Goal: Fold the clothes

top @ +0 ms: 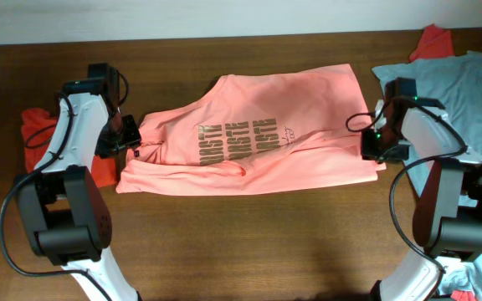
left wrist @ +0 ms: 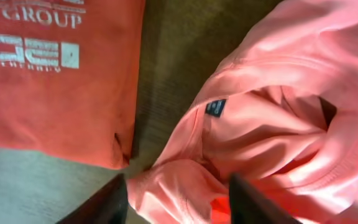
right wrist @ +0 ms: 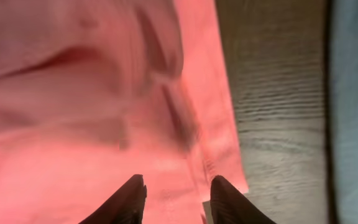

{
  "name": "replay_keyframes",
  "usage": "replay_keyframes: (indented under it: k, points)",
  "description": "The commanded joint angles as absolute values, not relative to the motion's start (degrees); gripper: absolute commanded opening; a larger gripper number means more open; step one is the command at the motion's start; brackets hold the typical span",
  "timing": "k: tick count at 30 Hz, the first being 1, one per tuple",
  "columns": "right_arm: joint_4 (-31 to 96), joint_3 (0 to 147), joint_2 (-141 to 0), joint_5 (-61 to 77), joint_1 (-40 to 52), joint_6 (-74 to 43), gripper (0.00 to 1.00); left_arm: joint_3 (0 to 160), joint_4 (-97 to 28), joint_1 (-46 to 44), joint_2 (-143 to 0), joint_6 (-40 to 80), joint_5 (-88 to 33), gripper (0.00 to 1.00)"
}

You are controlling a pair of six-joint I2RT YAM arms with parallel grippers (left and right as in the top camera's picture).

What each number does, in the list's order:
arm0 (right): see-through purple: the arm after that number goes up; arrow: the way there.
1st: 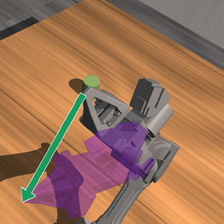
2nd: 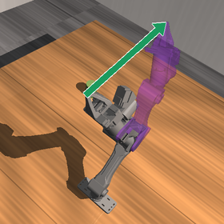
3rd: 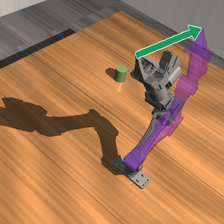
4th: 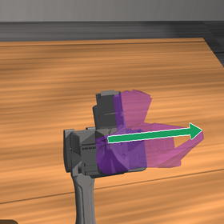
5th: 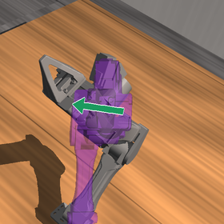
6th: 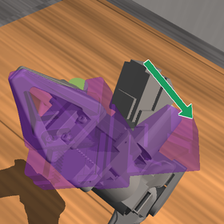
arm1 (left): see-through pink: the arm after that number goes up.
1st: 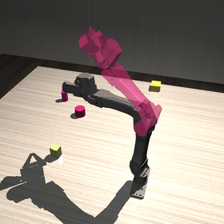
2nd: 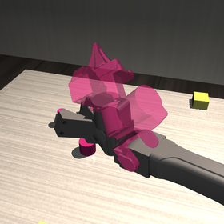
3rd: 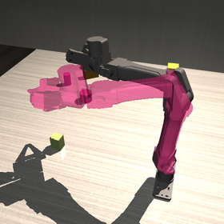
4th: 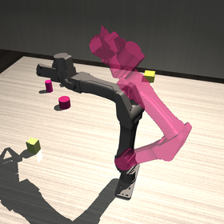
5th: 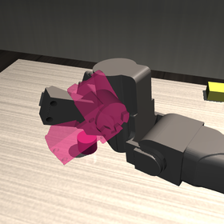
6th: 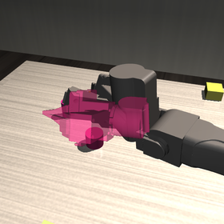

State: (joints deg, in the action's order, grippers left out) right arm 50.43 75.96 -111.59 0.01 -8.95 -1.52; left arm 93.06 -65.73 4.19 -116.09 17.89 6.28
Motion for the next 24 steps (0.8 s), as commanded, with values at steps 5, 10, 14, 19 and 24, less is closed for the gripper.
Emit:
replay_keyframes:
  k: [5, 10, 14, 19, 24]
  points:
    - [49.21, 75.05, -110.26, 1.48, -8.99, -1.72, 0.39, 93.69, -73.97, 4.25, -115.92, 17.98, 5.32, 0.43]
    - [48.51, 75.05, -110.41, 1.5, -8.99, -1.69, 0.39, 93.69, -79.0, 4.12, -115.92, 17.96, 3.84, 0.11]
    - [48.6, 75.02, -111.02, 1.72, -8.99, -1.69, 0.35, 93.69, -79.09, 3.88, -115.92, 17.93, 3.9, 0.0]
    - [48.6, 74.52, -111.18, 2.57, -8.99, -0.4, 0.35, 93.69, -77.41, 3.64, -115.92, 17.96, 3.62, 0.01]
    - [48.21, 74.5, -111.18, 2.57, -8.99, -0.38, 0.35, 90.83, -72.14, 2.2, -115.94, 17.93, 2.28, 0.01]
